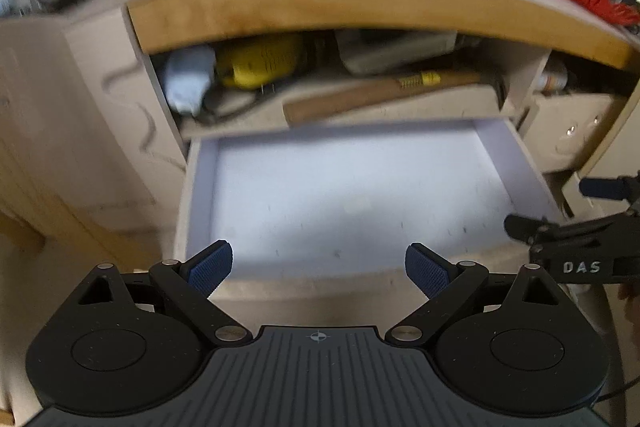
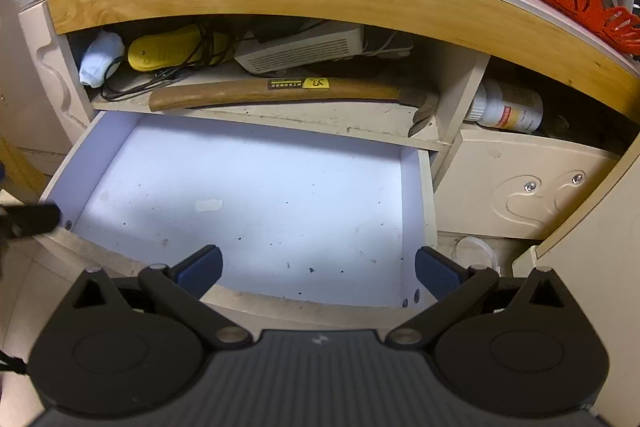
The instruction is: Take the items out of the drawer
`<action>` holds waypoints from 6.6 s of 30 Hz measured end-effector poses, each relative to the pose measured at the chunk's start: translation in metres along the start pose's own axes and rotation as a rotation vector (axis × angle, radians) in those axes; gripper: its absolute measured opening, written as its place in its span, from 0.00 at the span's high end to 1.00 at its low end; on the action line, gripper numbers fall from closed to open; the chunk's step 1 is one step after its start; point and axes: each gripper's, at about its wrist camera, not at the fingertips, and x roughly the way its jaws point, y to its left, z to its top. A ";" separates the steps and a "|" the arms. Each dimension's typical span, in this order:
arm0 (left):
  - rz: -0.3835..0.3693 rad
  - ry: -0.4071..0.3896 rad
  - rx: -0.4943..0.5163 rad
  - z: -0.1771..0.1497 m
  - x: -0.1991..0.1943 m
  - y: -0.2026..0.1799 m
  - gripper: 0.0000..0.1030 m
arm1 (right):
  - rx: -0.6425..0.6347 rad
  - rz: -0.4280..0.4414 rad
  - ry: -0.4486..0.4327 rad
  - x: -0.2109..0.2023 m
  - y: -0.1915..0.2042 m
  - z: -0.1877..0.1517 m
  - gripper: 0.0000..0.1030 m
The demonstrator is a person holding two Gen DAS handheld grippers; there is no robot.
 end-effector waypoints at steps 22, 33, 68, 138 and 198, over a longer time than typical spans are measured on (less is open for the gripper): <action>-0.005 0.126 -0.037 -0.014 0.032 0.001 0.07 | -0.007 0.022 0.072 0.005 0.010 -0.016 0.00; -0.001 0.194 -0.050 -0.027 0.049 0.000 0.07 | 0.031 0.032 0.189 0.020 0.016 -0.035 0.00; -0.009 0.279 -0.145 -0.032 0.104 0.007 0.06 | 0.141 -0.033 0.236 0.066 -0.005 -0.041 0.00; -0.047 0.163 -0.190 0.071 0.199 0.029 0.02 | 0.130 -0.053 0.048 0.160 -0.013 0.069 0.00; -0.112 -0.012 -0.138 -0.012 -0.069 0.008 0.00 | 0.066 -0.069 -0.047 -0.096 0.022 0.000 0.00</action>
